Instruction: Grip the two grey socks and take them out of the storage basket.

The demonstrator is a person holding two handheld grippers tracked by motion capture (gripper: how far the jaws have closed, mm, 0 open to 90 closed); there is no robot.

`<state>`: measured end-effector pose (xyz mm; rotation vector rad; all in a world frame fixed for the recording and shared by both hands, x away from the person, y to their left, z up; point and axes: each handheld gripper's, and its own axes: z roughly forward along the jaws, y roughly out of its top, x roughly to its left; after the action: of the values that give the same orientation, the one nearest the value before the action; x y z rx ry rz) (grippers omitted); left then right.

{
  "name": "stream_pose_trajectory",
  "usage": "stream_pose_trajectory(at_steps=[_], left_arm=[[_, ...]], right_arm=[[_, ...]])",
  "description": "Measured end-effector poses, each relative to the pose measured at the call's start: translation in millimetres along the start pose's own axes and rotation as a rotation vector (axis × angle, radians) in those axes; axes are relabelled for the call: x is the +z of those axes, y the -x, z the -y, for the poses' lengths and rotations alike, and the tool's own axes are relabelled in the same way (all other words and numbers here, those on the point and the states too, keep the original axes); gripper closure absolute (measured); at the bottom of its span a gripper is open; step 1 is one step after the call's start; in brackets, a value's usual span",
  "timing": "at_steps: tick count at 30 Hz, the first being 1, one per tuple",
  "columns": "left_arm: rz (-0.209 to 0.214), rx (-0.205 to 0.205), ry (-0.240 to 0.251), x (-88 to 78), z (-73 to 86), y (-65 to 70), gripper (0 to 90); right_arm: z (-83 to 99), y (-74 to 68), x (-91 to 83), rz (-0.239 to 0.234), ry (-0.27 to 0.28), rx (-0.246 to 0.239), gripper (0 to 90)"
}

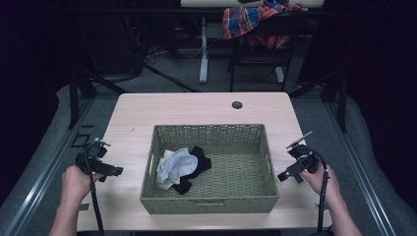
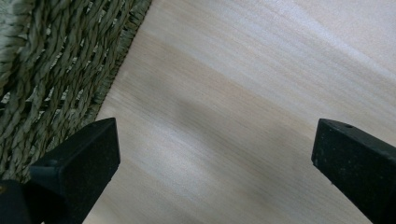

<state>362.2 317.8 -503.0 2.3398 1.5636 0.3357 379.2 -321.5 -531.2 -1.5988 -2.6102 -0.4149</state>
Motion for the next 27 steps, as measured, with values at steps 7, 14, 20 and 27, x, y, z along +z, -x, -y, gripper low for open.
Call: stream_pose_trajectory(at_steps=[7, 14, 20, 27], left_arm=[[-0.001, -0.002, -0.009, -0.8, -1.5, -0.1, 0.0], [0.004, 0.012, 0.004, -8.6, -6.1, 5.1, 0.0], [0.006, 0.013, 0.020, -17.2, -10.6, 7.1, 0.0], [0.010, 0.022, 0.032, -32.1, -18.4, 13.9, 0.0]], right_arm=[[0.3, -0.4, -0.7, -0.008, 0.017, 0.007, 0.8], [1.6, -1.2, -0.8, 0.021, 0.031, 0.016, 0.9], [0.9, -1.1, -0.4, 0.022, 0.028, 0.025, 0.9], [1.3, 1.2, -1.5, 0.020, 0.022, 0.027, 0.9]])
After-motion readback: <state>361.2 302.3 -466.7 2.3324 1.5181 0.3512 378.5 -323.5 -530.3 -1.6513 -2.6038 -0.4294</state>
